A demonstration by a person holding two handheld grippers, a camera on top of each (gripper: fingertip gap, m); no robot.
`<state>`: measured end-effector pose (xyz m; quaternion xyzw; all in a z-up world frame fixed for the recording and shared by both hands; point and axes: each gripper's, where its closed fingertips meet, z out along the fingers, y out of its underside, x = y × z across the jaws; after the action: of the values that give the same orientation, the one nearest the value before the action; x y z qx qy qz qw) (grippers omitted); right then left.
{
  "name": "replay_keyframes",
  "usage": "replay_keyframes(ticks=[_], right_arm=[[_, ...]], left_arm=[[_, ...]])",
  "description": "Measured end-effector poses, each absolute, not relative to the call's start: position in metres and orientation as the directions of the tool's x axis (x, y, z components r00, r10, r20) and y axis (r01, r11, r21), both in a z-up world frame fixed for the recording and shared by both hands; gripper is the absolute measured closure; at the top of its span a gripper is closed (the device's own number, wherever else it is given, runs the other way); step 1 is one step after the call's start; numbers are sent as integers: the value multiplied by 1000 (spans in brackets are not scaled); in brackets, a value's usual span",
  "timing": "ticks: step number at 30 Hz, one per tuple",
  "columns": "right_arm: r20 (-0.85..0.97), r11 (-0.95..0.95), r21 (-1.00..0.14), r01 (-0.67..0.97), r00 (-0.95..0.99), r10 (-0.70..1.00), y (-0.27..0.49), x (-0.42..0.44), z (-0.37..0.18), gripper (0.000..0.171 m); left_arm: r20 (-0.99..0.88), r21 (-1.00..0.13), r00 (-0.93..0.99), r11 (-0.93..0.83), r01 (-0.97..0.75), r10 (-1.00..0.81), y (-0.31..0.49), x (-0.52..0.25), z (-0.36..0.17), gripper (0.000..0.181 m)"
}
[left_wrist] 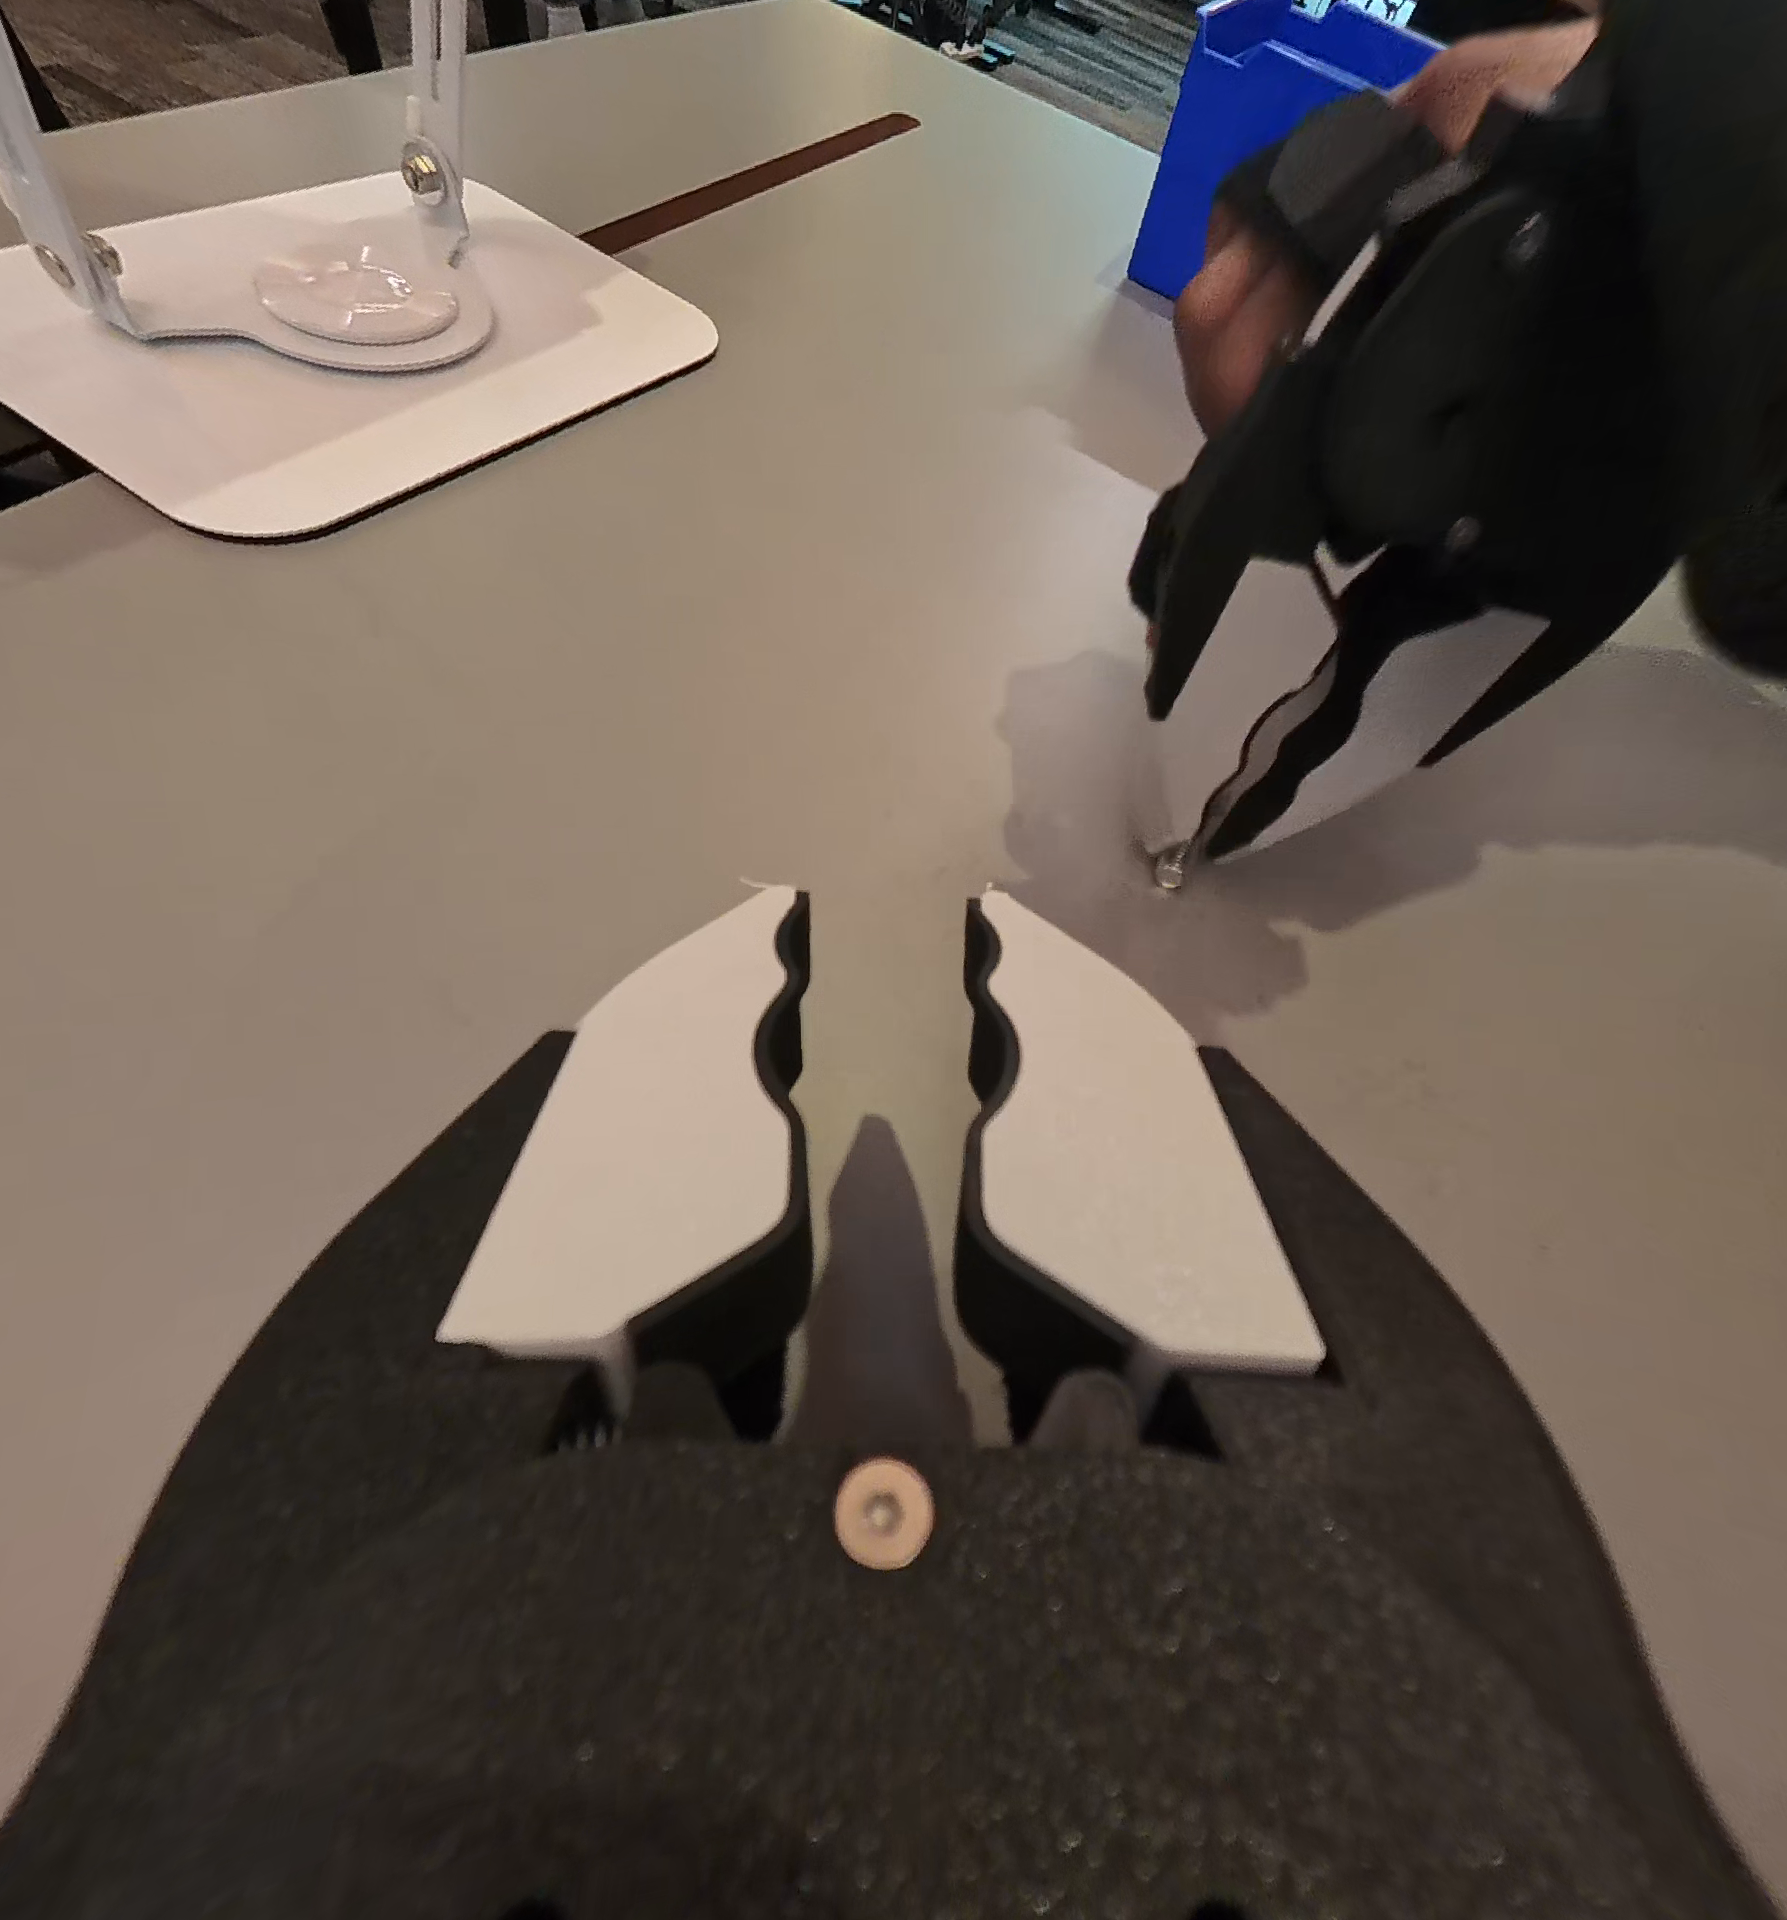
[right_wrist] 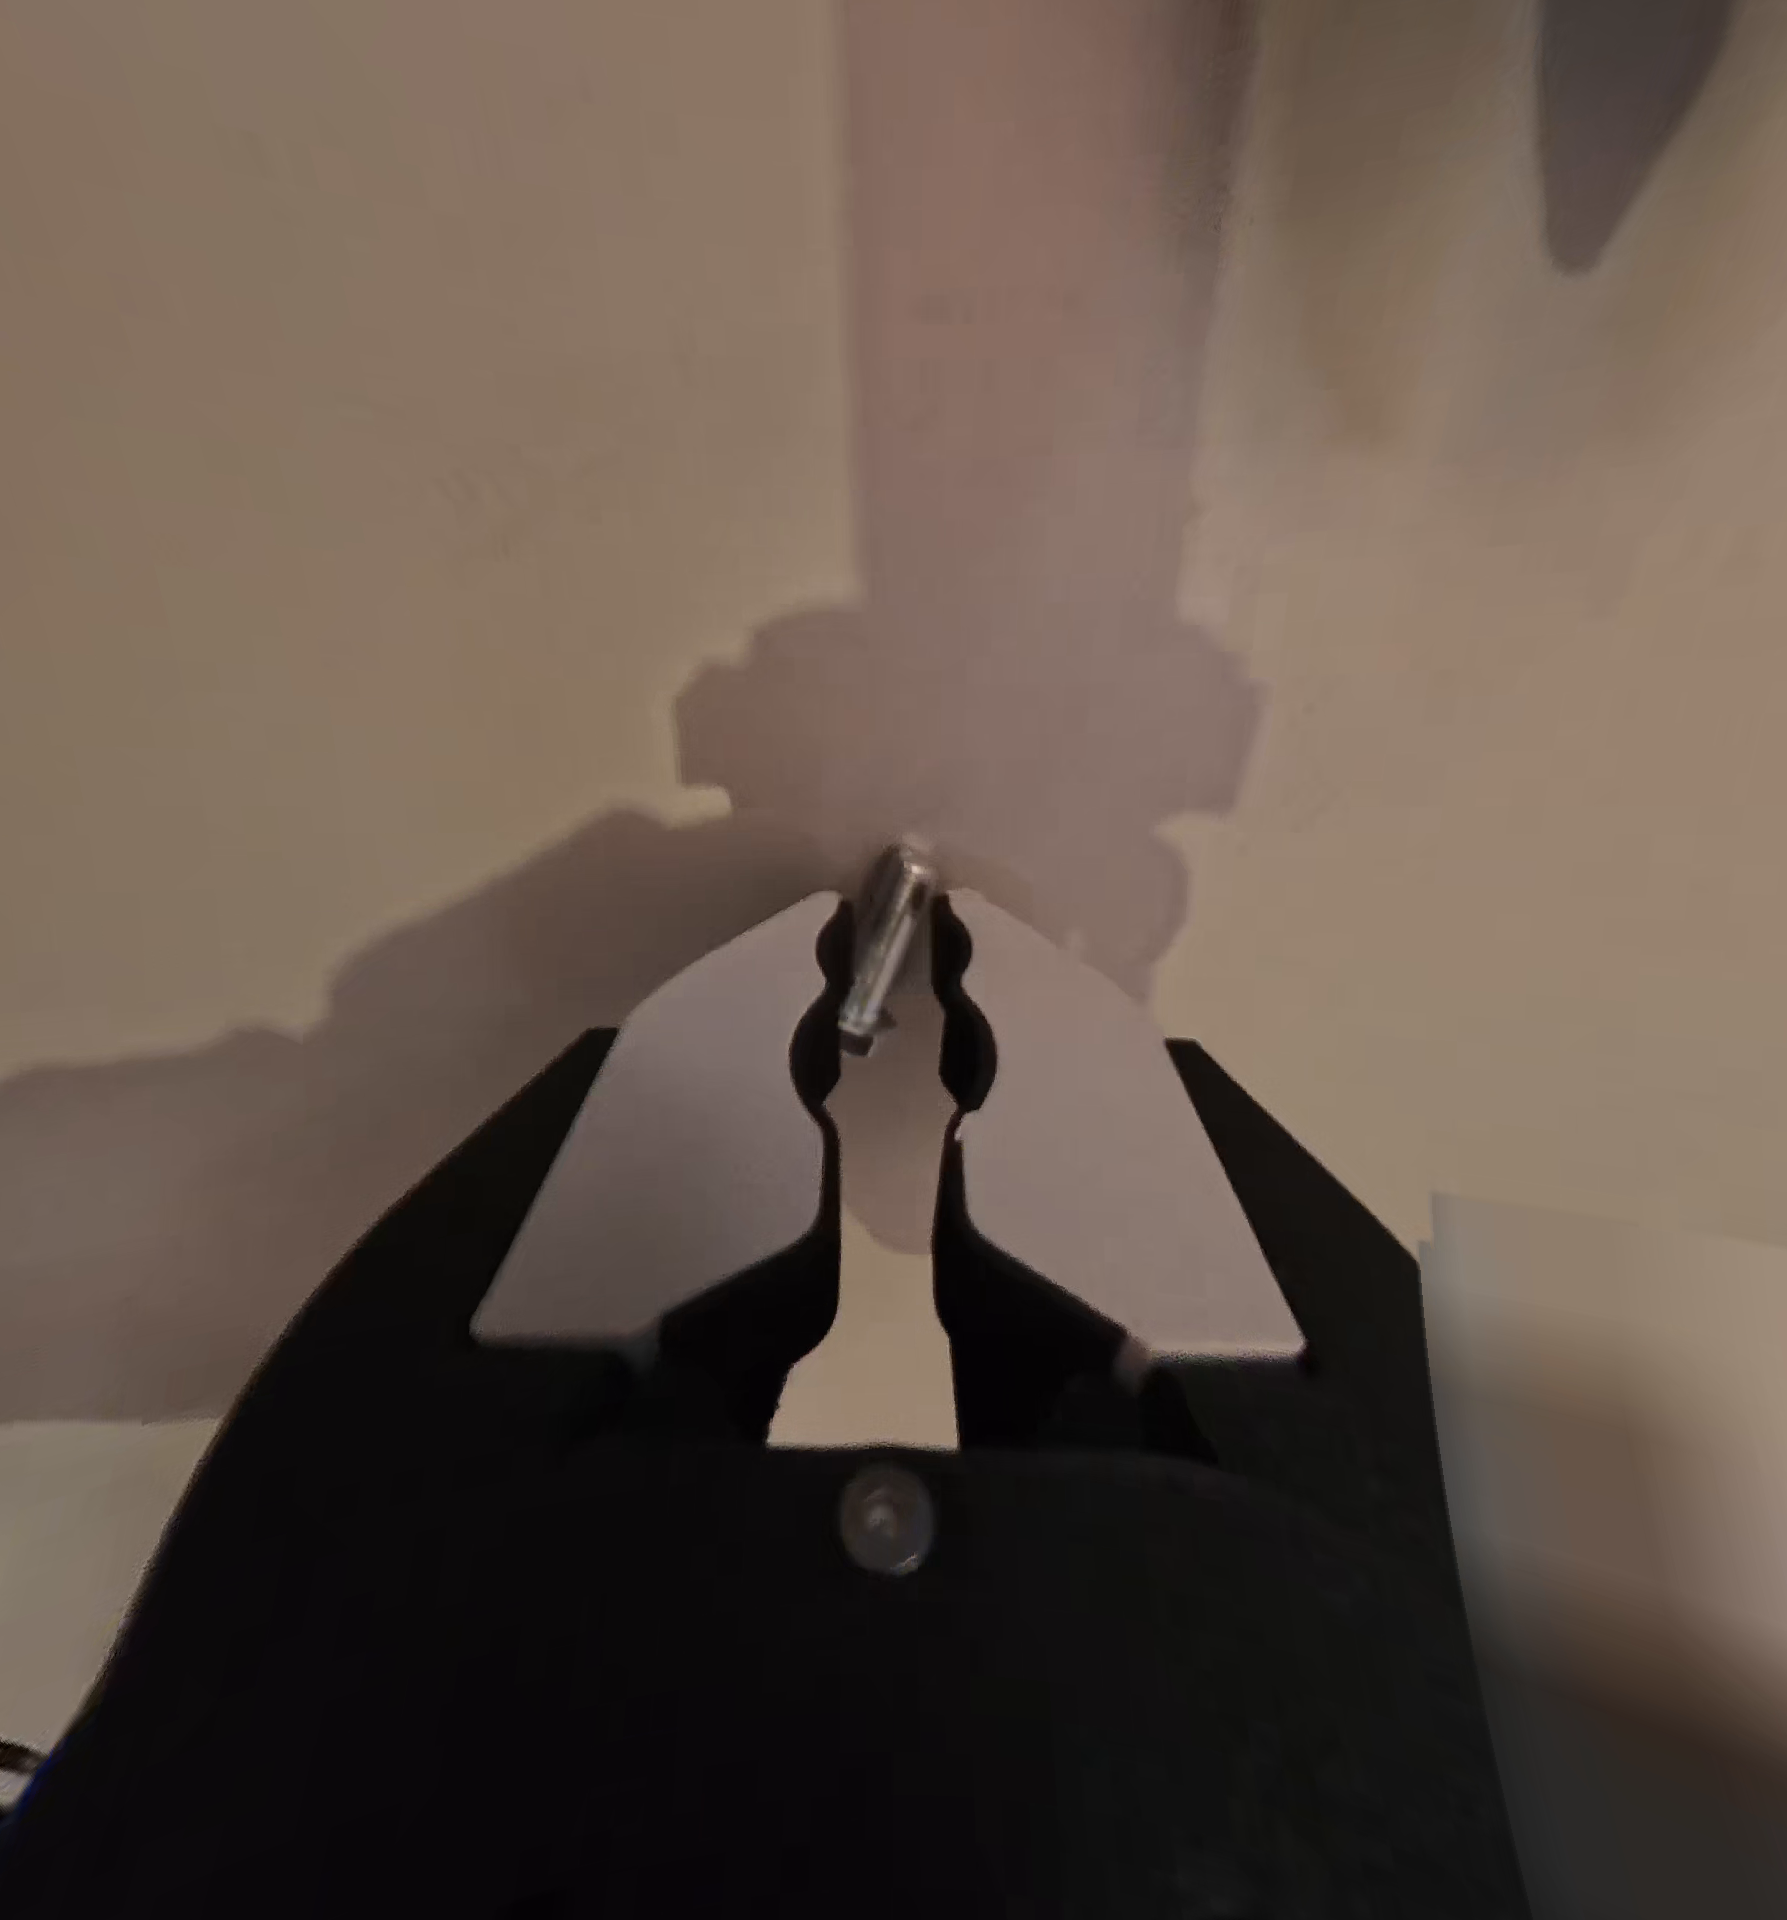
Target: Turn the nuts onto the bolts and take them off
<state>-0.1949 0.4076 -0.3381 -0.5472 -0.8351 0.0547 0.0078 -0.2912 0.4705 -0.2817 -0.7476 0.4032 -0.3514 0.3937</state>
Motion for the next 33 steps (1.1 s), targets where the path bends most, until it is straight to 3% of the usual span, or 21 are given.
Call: replay_keyframes(ticks=[4, 8, 11, 14, 17, 20, 25, 27, 33], right_arm=[[-47, 311, -150, 938, -321, 946, 407, -194, -344, 162], [-78, 59, -495, 867, -112, 991, 411, -195, -326, 162], [-135, -133, -792, 595, 42, 990, 426, -190, -285, 162], [-203, -211, -946, 244, 60, 977, 430, -180, -242, 162], [-225, -226, -974, 27, 9, 974, 424, -172, -219, 163], [-196, -196, -980, -40, -6, 981, 421, -169, -213, 163], [-147, -149, -988, -45, -47, 988, 412, -175, -209, 163], [-131, -134, -990, -47, -57, 990, 410, -178, -210, 163], [-99, -99, -995, 4, -89, 991, 404, -174, -217, 162]], left_arm=[[214, -873, 423, -367, -321, -880, 470, -291, -281, 152], [232, -882, 407, -367, -295, -884, 469, -284, -279, 150], [314, -898, 333, -392, -199, -889, 459, -261, -269, 150], [396, -900, 231, -426, -96, -889, 444, -225, -258, 150], [442, -890, 140, -453, -55, -886, 428, -189, -252, 150], [455, -884, 78, -460, -78, -887, 413, -162, -252, 150], [447, -893, 41, -448, -37, -894, 406, -148, -242, 152], [434, -900, 32, -435, -40, -900, 404, -148, -242, 161], [305, -940, 103, -317, -128, -947, 403, -148, -251, 162]])
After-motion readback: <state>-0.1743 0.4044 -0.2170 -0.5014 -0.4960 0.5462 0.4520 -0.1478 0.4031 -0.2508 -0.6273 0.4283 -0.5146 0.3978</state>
